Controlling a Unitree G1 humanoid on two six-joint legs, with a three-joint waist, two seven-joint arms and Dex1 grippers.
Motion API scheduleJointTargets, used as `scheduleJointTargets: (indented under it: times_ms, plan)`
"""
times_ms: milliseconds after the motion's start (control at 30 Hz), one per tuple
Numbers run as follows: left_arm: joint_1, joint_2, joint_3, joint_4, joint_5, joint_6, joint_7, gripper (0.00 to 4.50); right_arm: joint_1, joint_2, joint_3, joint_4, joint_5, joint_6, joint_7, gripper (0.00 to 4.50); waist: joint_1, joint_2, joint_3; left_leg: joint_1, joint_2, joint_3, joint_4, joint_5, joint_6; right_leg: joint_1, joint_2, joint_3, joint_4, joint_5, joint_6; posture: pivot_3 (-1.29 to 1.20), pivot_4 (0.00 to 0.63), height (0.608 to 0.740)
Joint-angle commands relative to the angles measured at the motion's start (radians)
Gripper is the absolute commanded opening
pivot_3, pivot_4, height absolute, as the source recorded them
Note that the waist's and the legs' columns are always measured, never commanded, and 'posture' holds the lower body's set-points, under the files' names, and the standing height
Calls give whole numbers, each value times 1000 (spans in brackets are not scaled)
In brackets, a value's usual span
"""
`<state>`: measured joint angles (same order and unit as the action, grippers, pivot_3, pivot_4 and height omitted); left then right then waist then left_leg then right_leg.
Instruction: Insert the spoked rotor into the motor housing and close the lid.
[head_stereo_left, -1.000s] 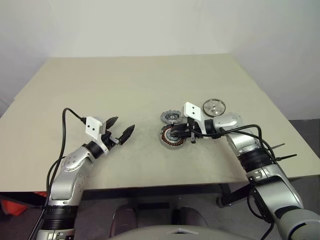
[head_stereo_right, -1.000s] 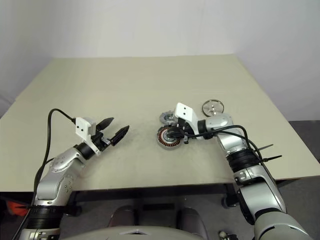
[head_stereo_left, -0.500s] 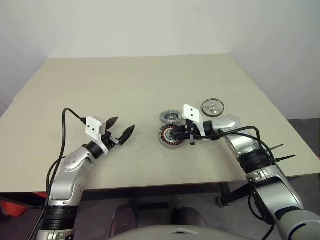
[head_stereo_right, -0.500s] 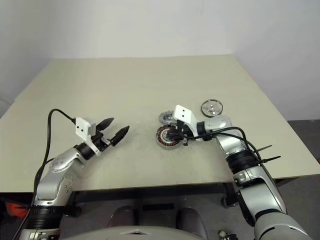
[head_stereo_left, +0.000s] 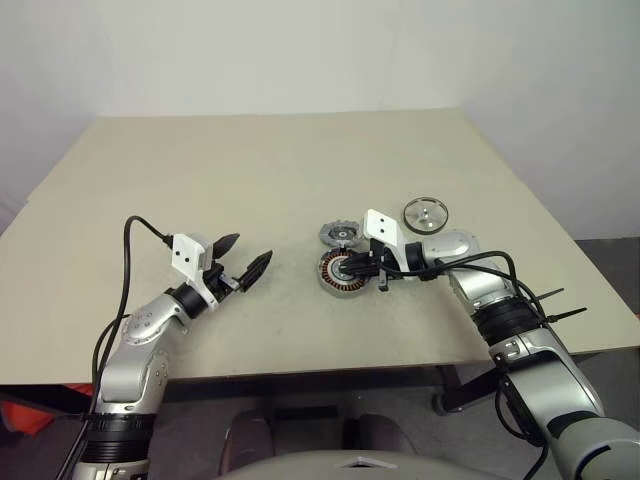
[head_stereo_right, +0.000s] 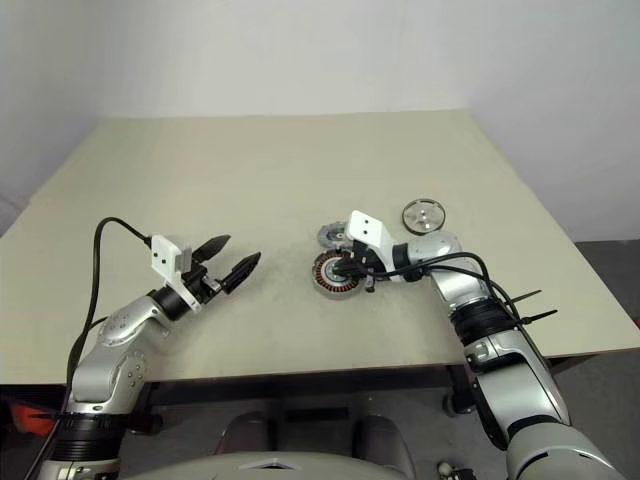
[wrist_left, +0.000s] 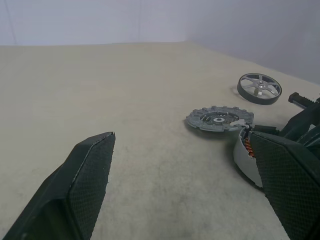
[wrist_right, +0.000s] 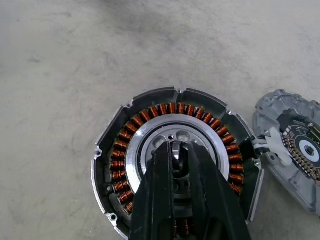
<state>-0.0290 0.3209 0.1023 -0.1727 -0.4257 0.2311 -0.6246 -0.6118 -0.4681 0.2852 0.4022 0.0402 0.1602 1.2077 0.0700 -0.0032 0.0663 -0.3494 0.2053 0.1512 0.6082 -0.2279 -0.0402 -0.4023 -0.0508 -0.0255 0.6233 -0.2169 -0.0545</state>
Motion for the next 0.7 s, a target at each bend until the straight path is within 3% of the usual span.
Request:
scheduleJointTargets:
  times_ms: [33, 400, 500, 700]
  plan:
    - [-8, 4, 4, -36, -12, -3, 0, 4500, -25, -4, -12, -4, 6, -20, 0, 538, 0, 0, 0, 0, 0, 0, 0, 0, 0, 0, 0, 0, 0, 0, 0, 0, 0, 740]
    - [-12, 5, -1, -37, -8, 1, 0, 4500, -30, -3, -57, -59, 65, 14, 7, 538, 0, 0, 0, 0, 0, 0, 0, 0, 0, 0, 0, 0, 0, 0, 0, 0, 0, 740]
    - [-14, 6, -1, -34, -7, 1, 0, 4500, -30, -1, -57, -56, 66, 16, 8, 14, 0, 0, 0, 0, 0, 0, 0, 0, 0, 0, 0, 0, 0, 0, 0, 0, 0, 740]
    - [-13, 9, 4, -41, -4, 4, 8, 4500, -8, -6, -40, -71, 62, 17, 27, 14, 0, 0, 0, 0, 0, 0, 0, 0, 0, 0, 0, 0, 0, 0, 0, 0, 0, 740]
